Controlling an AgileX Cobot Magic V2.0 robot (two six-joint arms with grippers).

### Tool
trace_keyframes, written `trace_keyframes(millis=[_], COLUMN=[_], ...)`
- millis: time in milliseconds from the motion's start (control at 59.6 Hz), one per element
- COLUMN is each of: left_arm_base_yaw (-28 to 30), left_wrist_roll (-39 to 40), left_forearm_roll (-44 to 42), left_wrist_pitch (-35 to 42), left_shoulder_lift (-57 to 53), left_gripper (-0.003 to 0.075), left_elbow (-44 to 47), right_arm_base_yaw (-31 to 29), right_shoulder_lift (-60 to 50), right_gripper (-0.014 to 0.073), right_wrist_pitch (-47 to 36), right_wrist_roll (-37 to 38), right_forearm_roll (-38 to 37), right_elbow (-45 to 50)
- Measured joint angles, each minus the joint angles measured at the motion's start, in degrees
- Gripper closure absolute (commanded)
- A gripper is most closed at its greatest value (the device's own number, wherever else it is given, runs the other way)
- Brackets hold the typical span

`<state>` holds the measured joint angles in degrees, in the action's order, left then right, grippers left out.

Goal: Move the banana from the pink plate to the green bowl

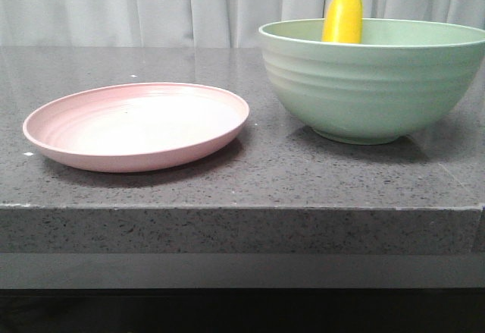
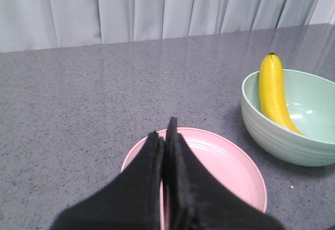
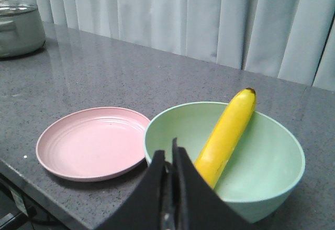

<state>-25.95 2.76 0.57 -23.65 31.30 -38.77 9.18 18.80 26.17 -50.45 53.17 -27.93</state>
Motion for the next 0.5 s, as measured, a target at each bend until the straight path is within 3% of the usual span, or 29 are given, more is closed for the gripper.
trace_keyframes(millis=[252,503], left_arm_base_yaw=[0.23,0.23], left_wrist_roll=[0.00,0.00], left_forearm_roll=[0.22,0.22], left_wrist_pitch=[0.00,0.00], left_shoulder_lift=[-13.33,-15.04], left_gripper=[0.0741,0.0741], left_elbow=[9.42,10.09], right_arm_base_yaw=[0.00,0.00], right_shoulder_lift=[-8.45,-8.78], right_gripper=[0.0653,0.0653], right_wrist_pitch=[0.00,0.00], right_wrist_roll=[0.00,0.00], right_forearm_roll=[0.44,0.44], right_elbow=[4.25,4.38])
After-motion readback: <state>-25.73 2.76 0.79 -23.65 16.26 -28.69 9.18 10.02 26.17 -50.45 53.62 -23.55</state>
